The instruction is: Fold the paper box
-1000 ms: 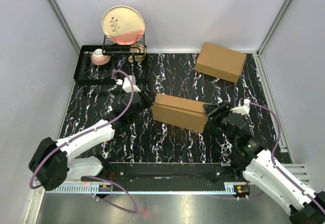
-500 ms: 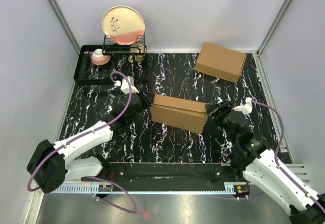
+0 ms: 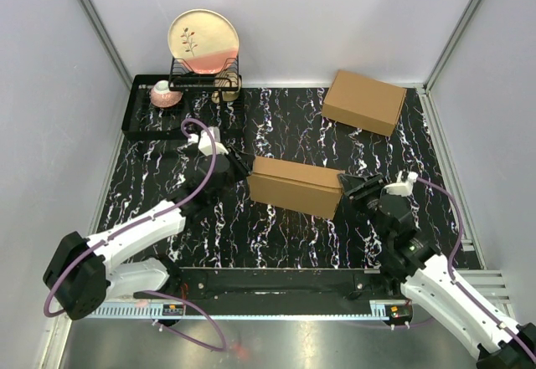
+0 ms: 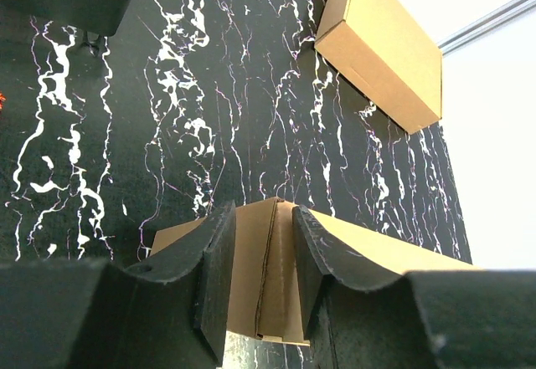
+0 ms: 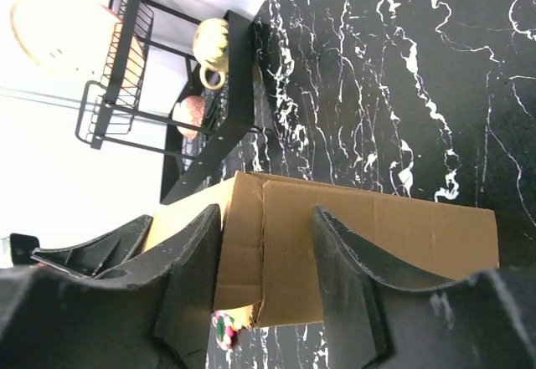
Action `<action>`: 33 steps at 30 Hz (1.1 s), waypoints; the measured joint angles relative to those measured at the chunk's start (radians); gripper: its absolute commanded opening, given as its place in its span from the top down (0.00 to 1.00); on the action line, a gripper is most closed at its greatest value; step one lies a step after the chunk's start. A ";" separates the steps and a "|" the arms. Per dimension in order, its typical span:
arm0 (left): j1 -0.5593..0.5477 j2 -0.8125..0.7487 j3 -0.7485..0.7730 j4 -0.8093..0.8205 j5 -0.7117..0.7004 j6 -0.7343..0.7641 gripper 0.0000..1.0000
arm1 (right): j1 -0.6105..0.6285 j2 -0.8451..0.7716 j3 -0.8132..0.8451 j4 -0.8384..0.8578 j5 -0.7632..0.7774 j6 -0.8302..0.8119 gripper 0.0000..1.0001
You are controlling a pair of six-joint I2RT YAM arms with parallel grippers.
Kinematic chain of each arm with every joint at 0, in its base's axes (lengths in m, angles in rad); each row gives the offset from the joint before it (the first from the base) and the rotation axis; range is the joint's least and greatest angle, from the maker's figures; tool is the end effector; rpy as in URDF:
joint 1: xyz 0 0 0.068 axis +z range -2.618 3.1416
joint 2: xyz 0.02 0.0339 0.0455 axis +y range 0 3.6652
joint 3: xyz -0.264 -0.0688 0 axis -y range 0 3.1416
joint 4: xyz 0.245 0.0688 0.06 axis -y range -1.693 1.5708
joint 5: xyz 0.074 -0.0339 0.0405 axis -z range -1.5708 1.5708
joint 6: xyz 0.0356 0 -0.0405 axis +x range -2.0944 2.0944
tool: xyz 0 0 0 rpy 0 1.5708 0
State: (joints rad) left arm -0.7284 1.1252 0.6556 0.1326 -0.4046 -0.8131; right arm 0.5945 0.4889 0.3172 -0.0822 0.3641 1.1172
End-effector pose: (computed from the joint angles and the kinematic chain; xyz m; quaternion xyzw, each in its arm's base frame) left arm 0.1978 -0.1577 0.2591 -0.1500 0.7934 -0.2772 0.5207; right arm 0.1251 0.0693 0.2278 0.3080 0.7228 0.3605 0.5026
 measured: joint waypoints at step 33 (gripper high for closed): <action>0.003 -0.032 -0.097 0.105 -0.008 -0.111 0.59 | -0.012 0.020 -0.083 0.162 0.002 0.136 0.41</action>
State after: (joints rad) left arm -0.7254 1.0935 0.5587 0.2375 -0.4129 -0.9241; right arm 0.5827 0.5091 0.2340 0.0799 0.3660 1.2530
